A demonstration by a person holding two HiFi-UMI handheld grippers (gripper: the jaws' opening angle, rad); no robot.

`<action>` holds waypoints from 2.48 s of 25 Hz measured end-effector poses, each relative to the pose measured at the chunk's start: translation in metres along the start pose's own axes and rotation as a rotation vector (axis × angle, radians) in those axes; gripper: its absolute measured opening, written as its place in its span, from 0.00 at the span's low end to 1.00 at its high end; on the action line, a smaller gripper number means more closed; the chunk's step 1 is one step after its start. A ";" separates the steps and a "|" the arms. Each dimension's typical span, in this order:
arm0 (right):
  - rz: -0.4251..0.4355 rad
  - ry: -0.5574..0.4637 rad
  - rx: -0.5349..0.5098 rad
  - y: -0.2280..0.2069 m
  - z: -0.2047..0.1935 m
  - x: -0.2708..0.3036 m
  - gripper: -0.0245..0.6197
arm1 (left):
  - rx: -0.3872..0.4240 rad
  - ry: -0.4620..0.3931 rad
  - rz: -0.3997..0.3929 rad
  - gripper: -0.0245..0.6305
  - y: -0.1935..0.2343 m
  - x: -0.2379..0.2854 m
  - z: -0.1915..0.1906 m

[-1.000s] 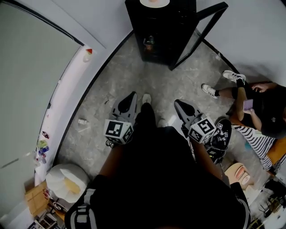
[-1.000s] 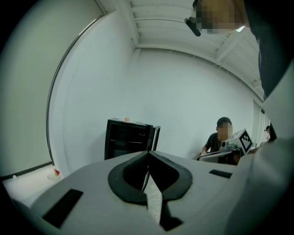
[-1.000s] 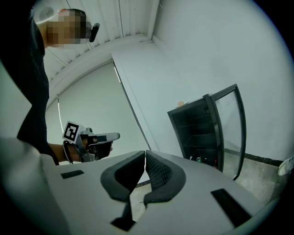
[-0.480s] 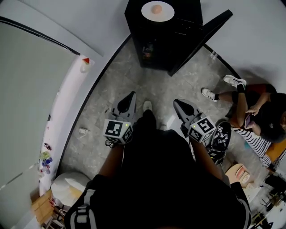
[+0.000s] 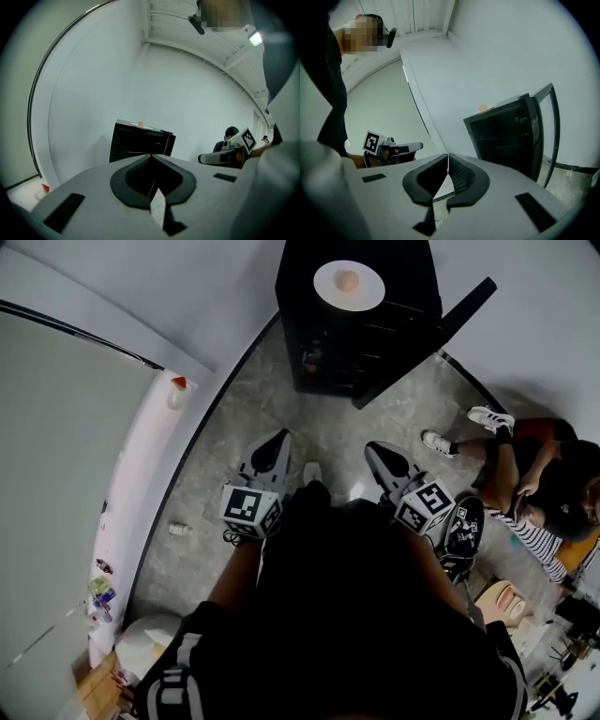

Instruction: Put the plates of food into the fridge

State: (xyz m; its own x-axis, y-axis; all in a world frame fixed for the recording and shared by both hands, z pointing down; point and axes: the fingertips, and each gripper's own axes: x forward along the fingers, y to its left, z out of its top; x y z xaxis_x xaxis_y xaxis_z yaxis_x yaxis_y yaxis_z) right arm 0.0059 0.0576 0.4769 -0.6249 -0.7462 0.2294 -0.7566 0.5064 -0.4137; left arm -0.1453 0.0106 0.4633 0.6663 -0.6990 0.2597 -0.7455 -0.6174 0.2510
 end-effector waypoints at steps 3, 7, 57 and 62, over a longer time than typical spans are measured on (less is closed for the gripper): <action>-0.021 -0.003 0.000 -0.005 0.006 0.011 0.08 | -0.001 0.001 -0.019 0.07 0.012 0.007 0.002; -0.041 -0.011 -0.005 -0.012 0.014 0.015 0.08 | -0.001 0.006 -0.043 0.07 0.016 0.017 0.007; 0.285 -0.278 0.930 -0.159 0.134 0.161 0.23 | -0.013 -0.022 0.168 0.07 0.058 0.125 0.063; 0.263 -0.304 1.011 -0.161 0.136 0.172 0.26 | -0.022 -0.015 0.134 0.07 0.062 0.125 0.063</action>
State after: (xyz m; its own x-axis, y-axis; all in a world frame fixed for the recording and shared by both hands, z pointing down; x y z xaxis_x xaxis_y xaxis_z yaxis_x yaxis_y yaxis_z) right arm 0.0470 -0.2111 0.4629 -0.5651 -0.8126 -0.1424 -0.0108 0.1799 -0.9836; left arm -0.1092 -0.1371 0.4527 0.5608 -0.7798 0.2782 -0.8269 -0.5104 0.2360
